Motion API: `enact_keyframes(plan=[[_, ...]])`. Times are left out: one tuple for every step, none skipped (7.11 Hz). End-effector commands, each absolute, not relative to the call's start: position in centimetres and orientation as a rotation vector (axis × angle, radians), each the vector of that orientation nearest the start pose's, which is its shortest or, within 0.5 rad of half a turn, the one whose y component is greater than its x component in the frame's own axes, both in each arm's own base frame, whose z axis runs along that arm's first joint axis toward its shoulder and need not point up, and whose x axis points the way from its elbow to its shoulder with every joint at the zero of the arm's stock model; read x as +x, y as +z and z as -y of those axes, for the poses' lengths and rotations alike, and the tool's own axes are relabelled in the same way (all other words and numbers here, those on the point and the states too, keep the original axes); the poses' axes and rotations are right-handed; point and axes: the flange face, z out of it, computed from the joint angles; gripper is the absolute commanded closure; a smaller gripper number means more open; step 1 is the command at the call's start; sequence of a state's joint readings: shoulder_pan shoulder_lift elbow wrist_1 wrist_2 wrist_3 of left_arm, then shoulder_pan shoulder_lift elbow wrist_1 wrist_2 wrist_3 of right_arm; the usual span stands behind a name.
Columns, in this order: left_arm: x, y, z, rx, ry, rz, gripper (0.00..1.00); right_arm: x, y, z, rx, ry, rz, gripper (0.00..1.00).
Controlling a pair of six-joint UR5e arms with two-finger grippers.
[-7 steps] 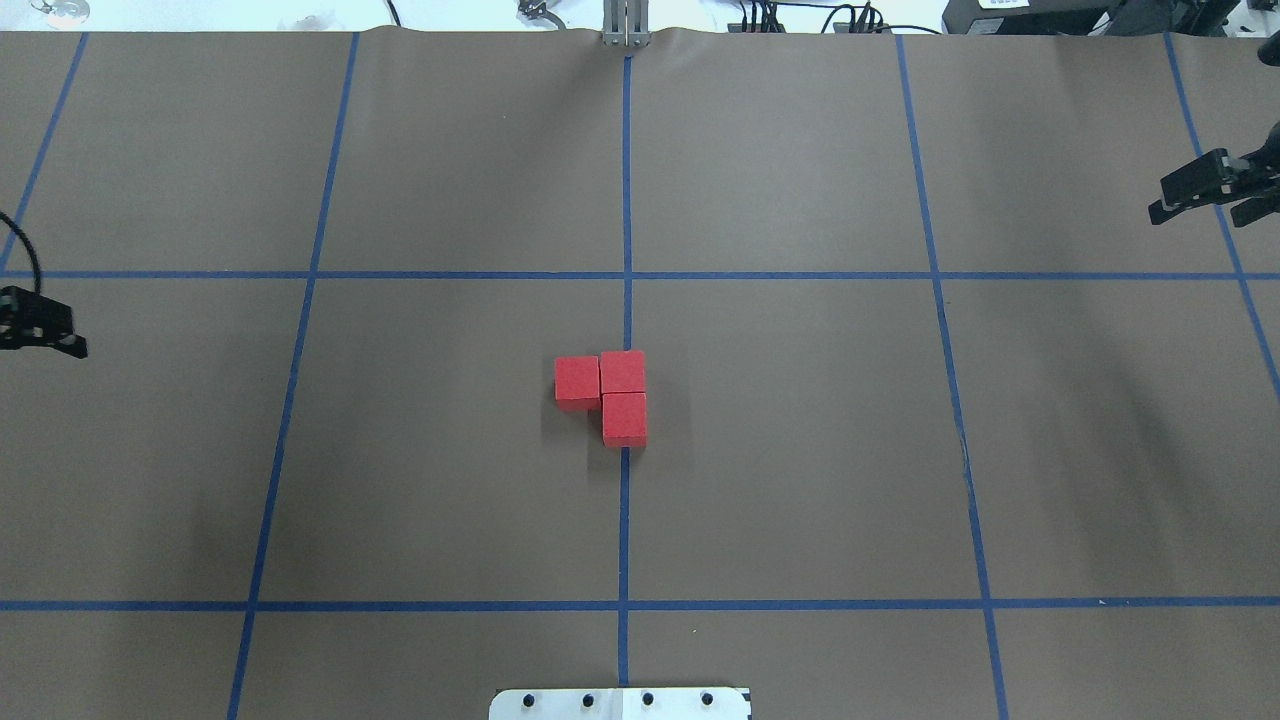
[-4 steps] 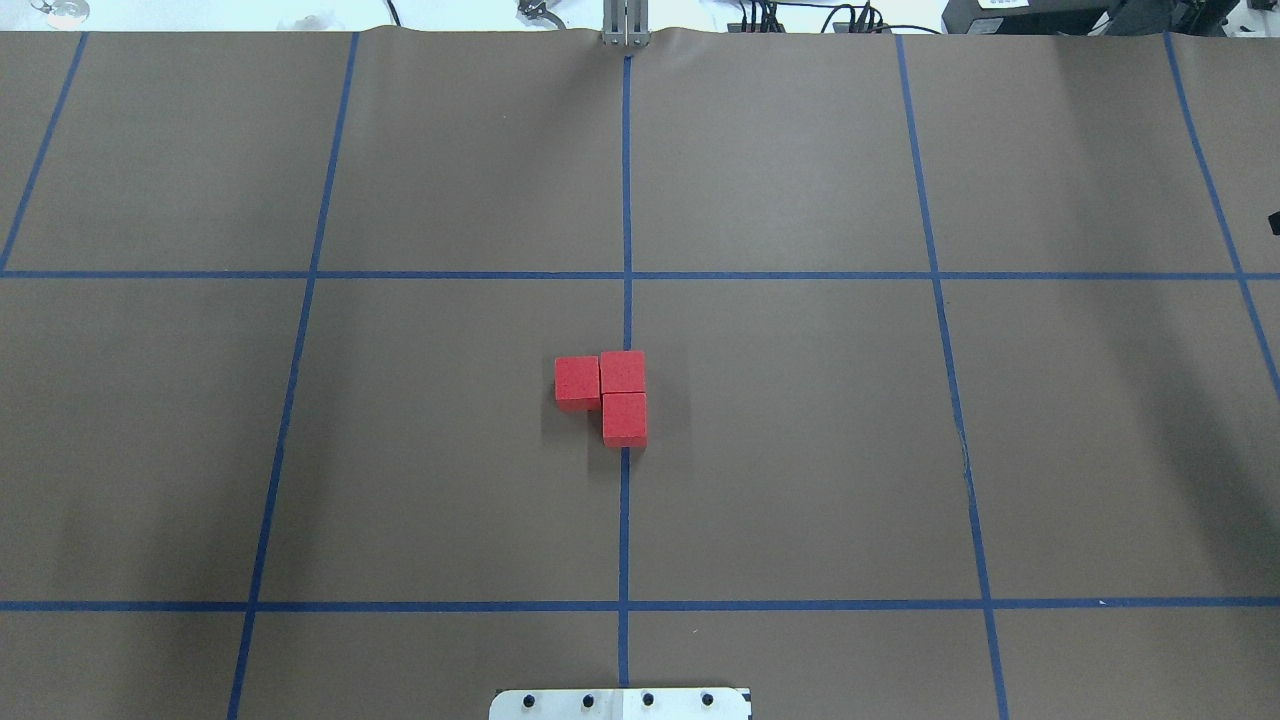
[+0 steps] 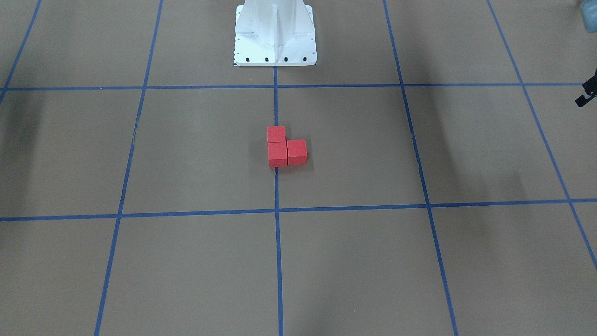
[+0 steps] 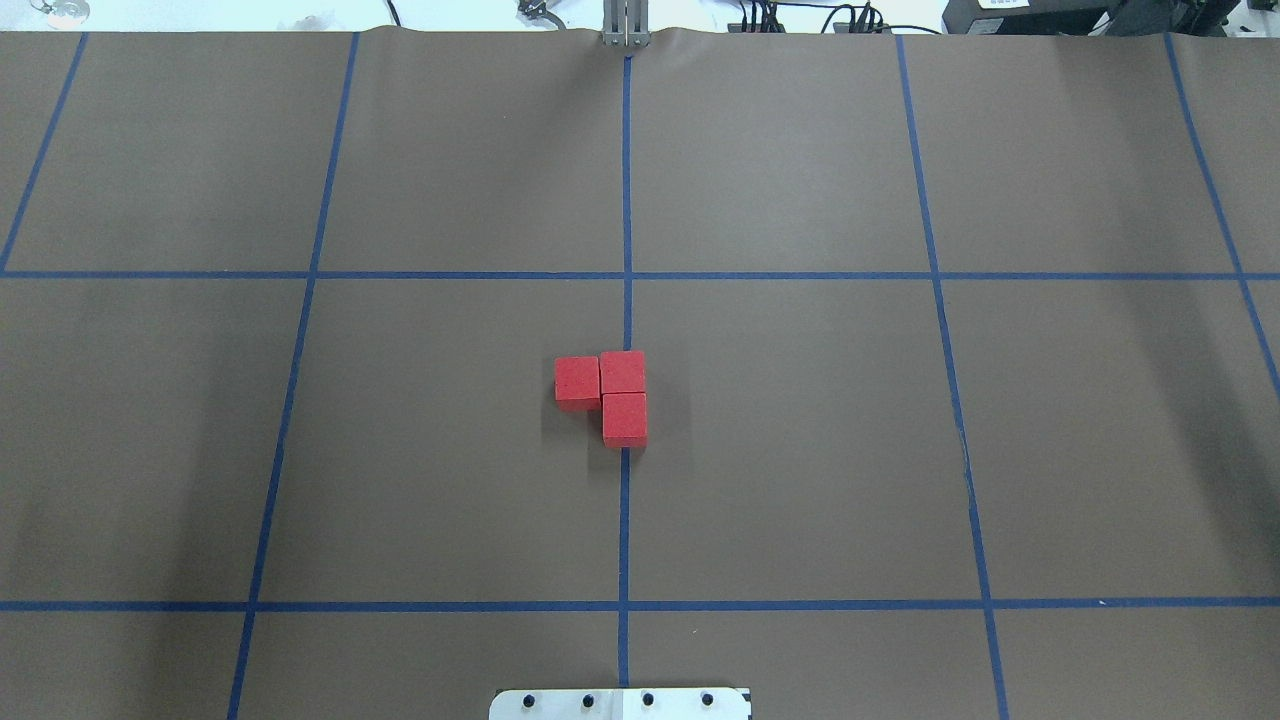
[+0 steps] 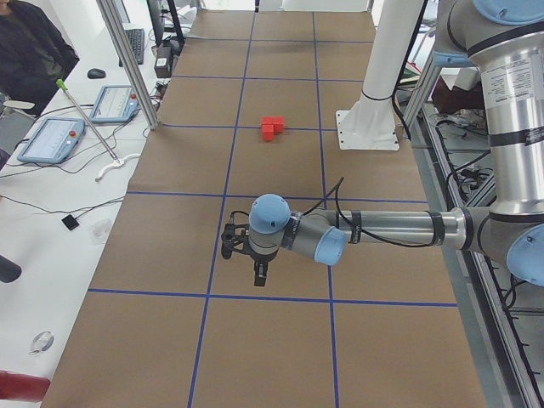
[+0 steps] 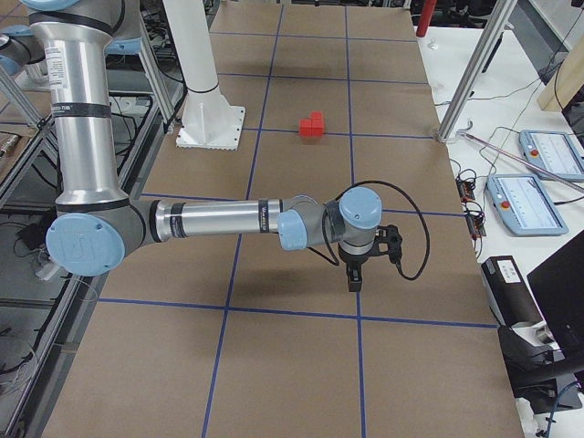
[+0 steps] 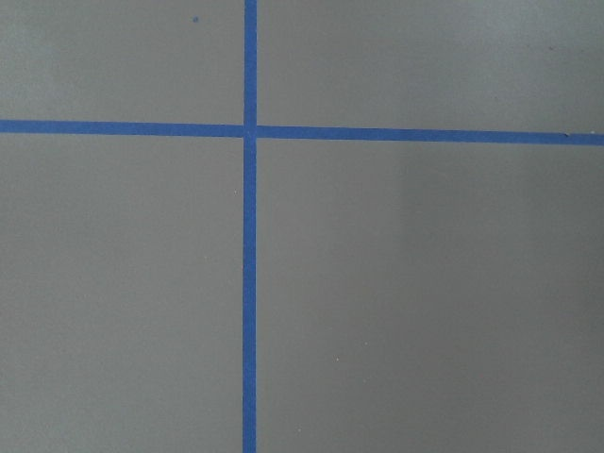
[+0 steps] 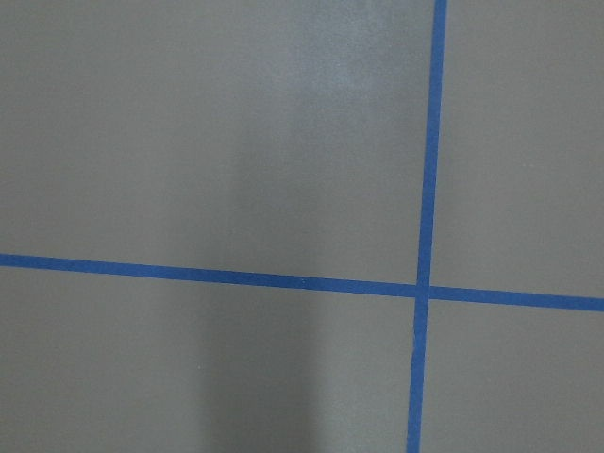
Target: Form red blocks into L shape at center
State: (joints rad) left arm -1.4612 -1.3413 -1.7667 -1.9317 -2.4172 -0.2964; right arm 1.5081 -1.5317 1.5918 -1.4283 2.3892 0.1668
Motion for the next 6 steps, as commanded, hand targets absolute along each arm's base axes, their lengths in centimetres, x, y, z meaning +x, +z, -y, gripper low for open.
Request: enact_keyframes(plan=[[-1.6,62.5,41.7,0.124,-0.045,-0.879,0.00,2.8,62.4,52.0,0.073,0.033,0.860,0.01],[-1.9,62.9,41.7,0.120,-0.056,-0.876,0.00,2.8,63.3,52.1,0.053,0.040,0.866,0.01],[-1.8,63.2,42.5,0.119,-0.056,-0.879,0.00,2.7,61.6,53.7,0.084,0.022,0.868,0.01],[-1.9,63.0,42.5,0.123,-0.054,-0.882,0.00,2.7,62.0,53.0,0.082,0.019,0.874,0.01],[-1.9,62.8,42.3,0.131,-0.051,-0.879,0.00,2.7,61.8,52.3,0.087,0.024,0.872,0.01],[-1.8,61.6,42.5,0.151,-0.040,-0.883,0.00,3.0,61.9,50.5,0.089,0.027,0.861,0.01]])
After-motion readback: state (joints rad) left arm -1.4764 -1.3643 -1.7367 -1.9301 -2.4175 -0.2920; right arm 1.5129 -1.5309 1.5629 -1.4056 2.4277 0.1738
